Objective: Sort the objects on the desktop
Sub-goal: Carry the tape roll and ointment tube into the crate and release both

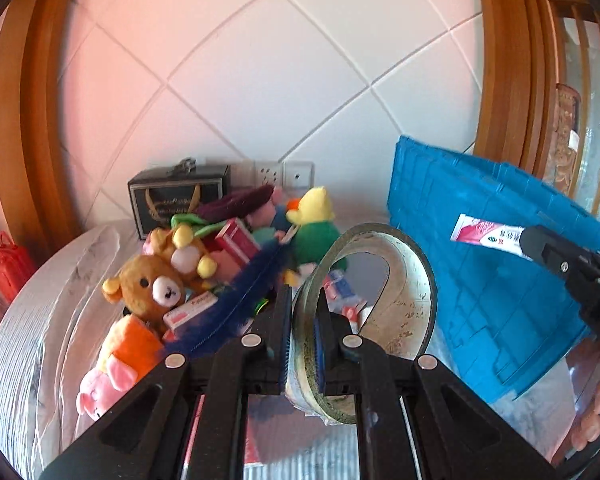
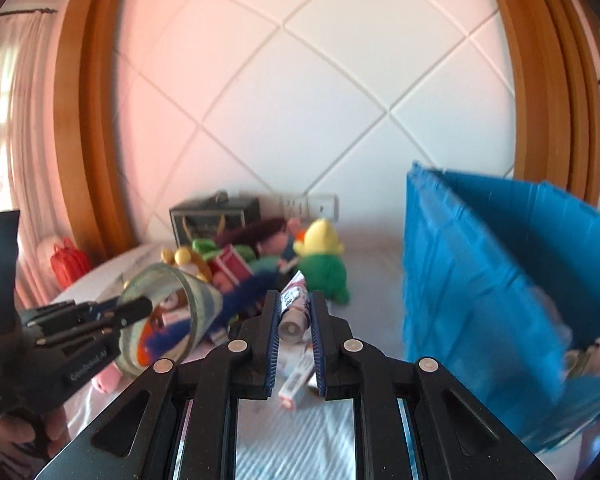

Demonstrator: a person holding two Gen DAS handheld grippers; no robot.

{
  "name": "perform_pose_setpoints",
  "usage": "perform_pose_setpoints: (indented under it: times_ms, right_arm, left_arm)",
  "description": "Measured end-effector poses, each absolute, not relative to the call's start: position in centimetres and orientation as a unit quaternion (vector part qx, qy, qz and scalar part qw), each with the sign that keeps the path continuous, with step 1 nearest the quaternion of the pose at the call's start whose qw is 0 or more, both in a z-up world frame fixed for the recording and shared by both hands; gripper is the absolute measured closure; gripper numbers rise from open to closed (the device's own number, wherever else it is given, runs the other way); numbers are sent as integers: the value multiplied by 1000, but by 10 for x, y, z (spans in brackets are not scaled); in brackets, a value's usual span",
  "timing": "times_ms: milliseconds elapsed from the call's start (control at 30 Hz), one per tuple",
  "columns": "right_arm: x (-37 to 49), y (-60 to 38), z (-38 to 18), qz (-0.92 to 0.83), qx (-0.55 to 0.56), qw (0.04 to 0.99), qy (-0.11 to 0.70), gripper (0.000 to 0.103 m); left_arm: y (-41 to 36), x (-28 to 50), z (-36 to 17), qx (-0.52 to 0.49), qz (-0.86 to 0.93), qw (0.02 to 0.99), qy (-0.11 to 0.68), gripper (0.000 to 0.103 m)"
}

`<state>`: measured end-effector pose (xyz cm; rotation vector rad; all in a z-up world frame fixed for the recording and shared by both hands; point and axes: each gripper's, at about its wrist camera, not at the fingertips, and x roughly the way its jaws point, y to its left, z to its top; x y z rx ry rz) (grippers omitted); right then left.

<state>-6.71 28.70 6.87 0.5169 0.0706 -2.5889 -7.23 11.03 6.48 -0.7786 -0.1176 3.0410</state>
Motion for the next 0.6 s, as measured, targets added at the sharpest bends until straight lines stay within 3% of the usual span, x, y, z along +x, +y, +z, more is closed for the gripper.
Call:
perform_pose_setpoints:
  times_ms: [367, 600]
  right_arm:
    - [-63, 384, 134, -983, 91, 160, 2, 88]
    - [-78, 452, 143, -993, 80, 91, 1, 89]
  left_arm:
    - [209, -85, 131, -186, 980, 64, -15, 94]
    - [286, -101, 162, -169, 980, 110, -5, 94]
